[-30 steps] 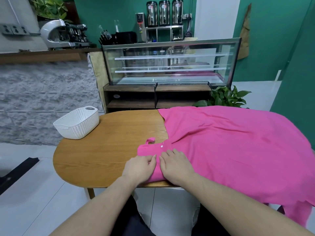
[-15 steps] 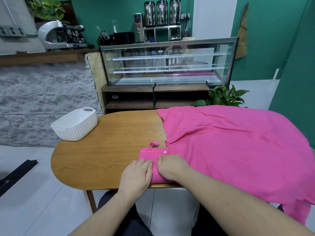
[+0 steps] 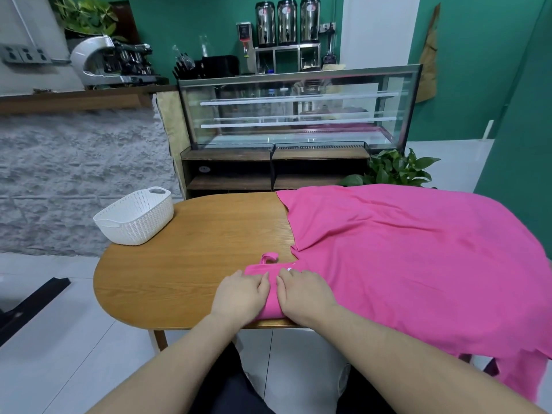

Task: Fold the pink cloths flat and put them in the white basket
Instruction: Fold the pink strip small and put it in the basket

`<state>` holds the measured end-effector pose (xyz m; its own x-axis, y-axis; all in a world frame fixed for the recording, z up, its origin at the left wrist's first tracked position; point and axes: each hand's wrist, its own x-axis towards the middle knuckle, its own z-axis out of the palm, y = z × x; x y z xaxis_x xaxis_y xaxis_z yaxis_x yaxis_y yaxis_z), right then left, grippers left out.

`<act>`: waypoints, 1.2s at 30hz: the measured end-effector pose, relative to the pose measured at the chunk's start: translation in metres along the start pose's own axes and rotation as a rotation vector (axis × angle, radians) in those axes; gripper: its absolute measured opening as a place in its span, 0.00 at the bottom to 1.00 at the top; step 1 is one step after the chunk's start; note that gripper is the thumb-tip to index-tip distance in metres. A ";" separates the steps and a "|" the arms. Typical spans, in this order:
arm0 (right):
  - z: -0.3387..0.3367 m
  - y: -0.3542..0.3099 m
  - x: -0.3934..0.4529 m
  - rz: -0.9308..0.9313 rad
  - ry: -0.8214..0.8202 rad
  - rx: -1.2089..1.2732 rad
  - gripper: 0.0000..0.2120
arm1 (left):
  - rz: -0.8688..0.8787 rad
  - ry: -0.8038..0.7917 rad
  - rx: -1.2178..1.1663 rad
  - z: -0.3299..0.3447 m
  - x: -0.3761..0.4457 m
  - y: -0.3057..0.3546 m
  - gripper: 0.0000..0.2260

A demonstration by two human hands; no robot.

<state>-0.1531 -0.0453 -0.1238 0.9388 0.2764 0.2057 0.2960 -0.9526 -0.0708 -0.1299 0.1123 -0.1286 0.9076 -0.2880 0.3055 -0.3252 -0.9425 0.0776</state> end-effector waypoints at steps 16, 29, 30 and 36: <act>0.004 0.000 -0.001 0.054 0.031 -0.056 0.16 | -0.084 -0.130 -0.030 -0.007 0.008 0.008 0.21; -0.030 -0.003 0.013 0.172 -0.204 0.153 0.21 | 0.097 0.289 -0.128 0.020 -0.020 -0.002 0.16; -0.028 -0.002 0.013 0.153 -0.183 0.139 0.22 | 0.078 0.270 -0.117 0.018 -0.017 -0.001 0.17; 0.006 0.007 -0.004 -0.070 0.133 -0.042 0.17 | -0.144 -0.088 -0.097 -0.005 0.010 0.010 0.21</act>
<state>-0.1534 -0.0519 -0.1306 0.8838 0.3256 0.3360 0.3495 -0.9368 -0.0114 -0.1252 0.1011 -0.1196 0.9649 -0.1690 0.2011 -0.2105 -0.9554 0.2070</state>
